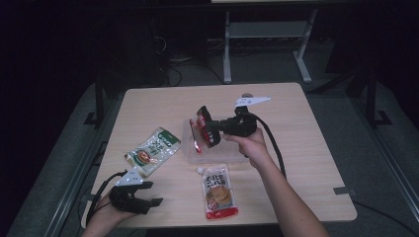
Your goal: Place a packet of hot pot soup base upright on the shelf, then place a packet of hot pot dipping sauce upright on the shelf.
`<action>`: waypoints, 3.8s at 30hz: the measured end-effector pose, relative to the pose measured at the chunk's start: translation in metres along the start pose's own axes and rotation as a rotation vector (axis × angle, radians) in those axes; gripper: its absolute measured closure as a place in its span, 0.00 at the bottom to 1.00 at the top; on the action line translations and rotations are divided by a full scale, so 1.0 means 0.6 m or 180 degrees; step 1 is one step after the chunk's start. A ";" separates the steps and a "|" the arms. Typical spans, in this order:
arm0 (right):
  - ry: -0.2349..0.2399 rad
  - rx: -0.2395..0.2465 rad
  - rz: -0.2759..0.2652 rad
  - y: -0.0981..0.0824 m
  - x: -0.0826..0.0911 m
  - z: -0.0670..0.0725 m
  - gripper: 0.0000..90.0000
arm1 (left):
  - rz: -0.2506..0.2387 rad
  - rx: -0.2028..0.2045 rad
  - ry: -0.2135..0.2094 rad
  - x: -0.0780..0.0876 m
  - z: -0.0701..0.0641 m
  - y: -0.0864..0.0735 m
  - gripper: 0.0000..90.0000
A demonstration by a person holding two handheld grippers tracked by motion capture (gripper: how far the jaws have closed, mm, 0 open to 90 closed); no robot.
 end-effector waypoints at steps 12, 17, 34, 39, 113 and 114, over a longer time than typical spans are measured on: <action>-0.0090 0.0065 0.0090 0.000 -0.010 0.002 0.99 | 0.0042 0.0010 -0.0034 -0.003 -0.003 -0.001 0.31; -0.0148 0.0115 0.0175 -0.001 -0.020 0.005 0.98 | 0.0044 -0.0001 -0.0033 -0.002 -0.003 -0.001 0.31; -0.0283 0.0090 0.0386 -0.016 -0.052 -0.013 0.99 | 0.0048 -0.0024 -0.0053 -0.005 -0.002 -0.001 0.31; -0.0293 0.0075 0.0431 -0.022 -0.060 -0.019 0.98 | 0.0061 -0.0003 -0.0071 -0.007 -0.003 -0.001 0.31; -0.1101 0.0473 0.1189 -0.215 0.184 0.042 0.37 | 0.0136 -0.0020 -0.0076 -0.015 -0.010 0.003 0.34; -0.1095 0.0455 0.1215 -0.220 0.185 0.043 0.38 | 0.0146 -0.0056 -0.0066 -0.015 -0.009 0.004 0.34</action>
Point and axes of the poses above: each handheld gripper's, and its own axes: x roughly backward along the jaws, y roughly out of its top, z roughly to its left, the point moved 5 cm from there along -x, roughly forward along the jaws, and after that the axes turned 1 degree about -z, right-handed, at the moved point
